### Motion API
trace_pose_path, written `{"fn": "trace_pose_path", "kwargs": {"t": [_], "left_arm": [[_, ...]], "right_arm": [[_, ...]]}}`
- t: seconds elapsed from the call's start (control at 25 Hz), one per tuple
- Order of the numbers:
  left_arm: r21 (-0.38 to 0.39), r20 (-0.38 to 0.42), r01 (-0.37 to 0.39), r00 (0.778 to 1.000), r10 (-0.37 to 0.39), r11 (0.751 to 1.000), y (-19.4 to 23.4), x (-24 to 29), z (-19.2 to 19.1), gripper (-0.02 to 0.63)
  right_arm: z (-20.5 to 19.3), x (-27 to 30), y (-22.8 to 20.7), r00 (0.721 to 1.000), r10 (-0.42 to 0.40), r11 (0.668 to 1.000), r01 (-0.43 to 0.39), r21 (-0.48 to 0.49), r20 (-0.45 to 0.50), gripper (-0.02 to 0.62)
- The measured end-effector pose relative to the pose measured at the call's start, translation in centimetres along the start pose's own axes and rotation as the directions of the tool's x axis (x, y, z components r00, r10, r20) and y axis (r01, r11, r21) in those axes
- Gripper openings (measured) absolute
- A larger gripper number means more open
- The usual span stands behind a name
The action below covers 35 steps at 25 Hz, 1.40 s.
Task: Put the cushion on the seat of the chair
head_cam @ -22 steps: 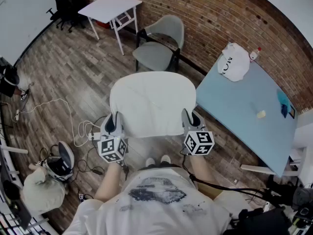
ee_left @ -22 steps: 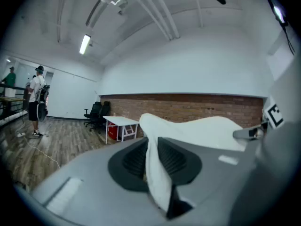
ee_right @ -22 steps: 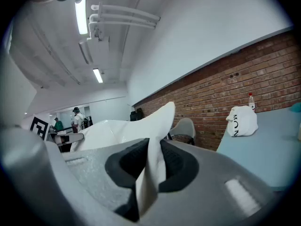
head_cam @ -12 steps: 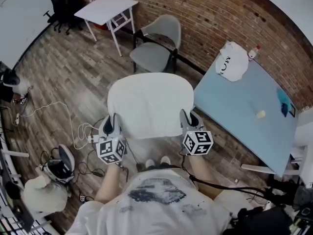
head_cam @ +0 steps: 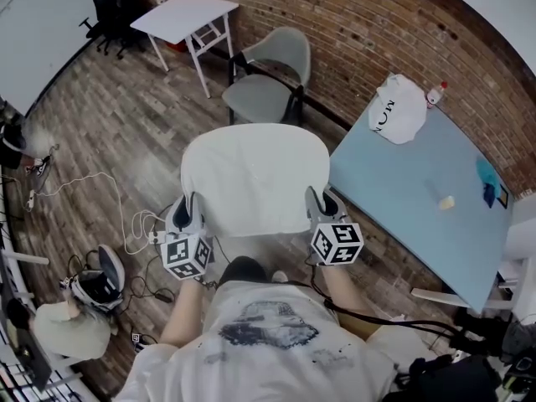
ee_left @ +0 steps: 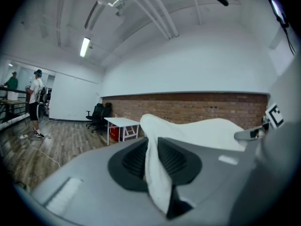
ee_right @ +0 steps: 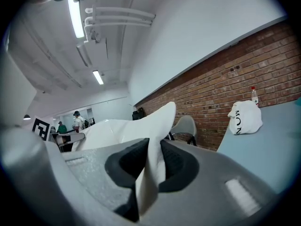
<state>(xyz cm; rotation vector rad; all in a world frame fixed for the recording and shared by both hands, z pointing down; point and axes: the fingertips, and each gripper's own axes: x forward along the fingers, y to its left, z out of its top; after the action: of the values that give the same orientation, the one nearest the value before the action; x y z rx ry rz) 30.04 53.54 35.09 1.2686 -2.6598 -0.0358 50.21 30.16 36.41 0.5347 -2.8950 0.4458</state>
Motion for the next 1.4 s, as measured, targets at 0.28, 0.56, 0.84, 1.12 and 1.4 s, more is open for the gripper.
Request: {"fn": "trace_pose_path", "kwargs": {"t": [0.28,0.56,0.84,1.12,1.4], "left_arm": [[0.001,0.004,0.024,1.000,-0.024,1.000,1.1,4.3,0.7,0.054],[-0.015,-0.024,0.065,0.998,-0.065,0.998,6.6,12.2,1.3,0.055],[-0.021,-0.052,0.106,0.993,-0.107,0.994,15.1,20.4,3.4,0.054],[-0.001,-0.052,0.157,0.986,-0.157,0.988,21.8,26.1,5.3,0.054],[0.001,-0.072,0.203,0.977,-0.203,0.979,24.1,30.9,6.0,0.054]], "right_arm": [[0.9,3.6,-0.8,1.000,-0.018,1.000,0.018,0.004,0.005,0.050],[1.5,11.6,0.4,0.998,-0.069,0.997,0.069,0.016,-0.014,0.051],[2.5,22.0,4.4,0.993,-0.110,0.993,0.111,0.027,-0.032,0.051],[3.2,29.2,8.0,0.989,-0.149,0.988,0.150,0.037,-0.018,0.051],[3.5,33.4,8.2,0.982,-0.186,0.981,0.188,0.045,-0.032,0.051]]}}
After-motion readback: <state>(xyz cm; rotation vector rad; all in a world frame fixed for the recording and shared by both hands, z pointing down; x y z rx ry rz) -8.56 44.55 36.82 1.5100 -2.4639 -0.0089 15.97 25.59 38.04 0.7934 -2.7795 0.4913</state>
